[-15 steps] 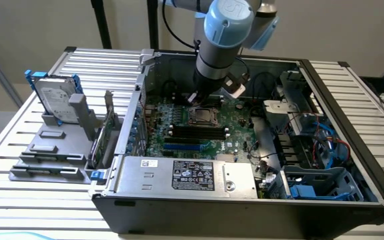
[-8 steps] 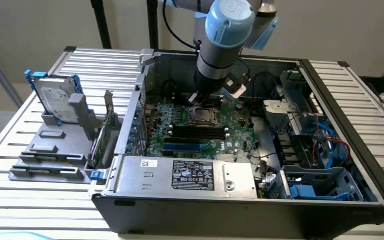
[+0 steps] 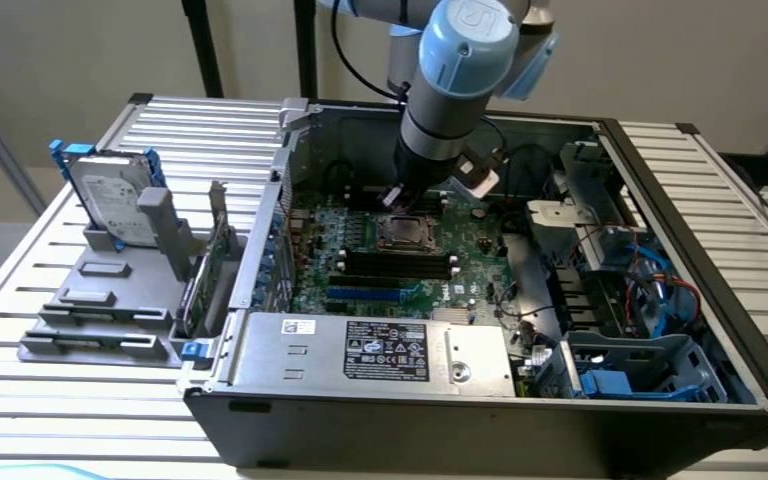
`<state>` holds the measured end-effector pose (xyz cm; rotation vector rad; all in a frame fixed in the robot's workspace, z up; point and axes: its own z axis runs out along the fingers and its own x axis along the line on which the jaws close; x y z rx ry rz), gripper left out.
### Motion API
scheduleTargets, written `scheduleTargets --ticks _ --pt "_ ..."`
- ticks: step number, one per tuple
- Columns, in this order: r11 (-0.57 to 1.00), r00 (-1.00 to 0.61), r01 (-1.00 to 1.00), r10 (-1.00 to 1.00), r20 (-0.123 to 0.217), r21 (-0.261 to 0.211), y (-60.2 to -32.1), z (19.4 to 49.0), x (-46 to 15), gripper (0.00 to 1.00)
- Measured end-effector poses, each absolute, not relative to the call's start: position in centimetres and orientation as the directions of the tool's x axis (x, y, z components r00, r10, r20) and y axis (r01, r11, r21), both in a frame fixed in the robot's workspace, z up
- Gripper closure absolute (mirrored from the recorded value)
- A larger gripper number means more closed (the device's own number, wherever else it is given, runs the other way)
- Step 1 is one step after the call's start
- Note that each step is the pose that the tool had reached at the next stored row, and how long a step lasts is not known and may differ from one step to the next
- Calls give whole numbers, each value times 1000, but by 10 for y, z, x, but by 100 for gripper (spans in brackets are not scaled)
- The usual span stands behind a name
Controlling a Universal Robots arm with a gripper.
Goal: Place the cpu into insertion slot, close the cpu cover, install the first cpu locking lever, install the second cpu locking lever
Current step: 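Install the first cpu locking lever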
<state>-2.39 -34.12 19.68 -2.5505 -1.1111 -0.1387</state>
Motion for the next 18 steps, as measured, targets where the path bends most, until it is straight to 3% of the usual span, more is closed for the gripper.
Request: scheduleTargets --ticks 18 --pt "-628 686 726 691 227 -281 -341 195 -18 89"
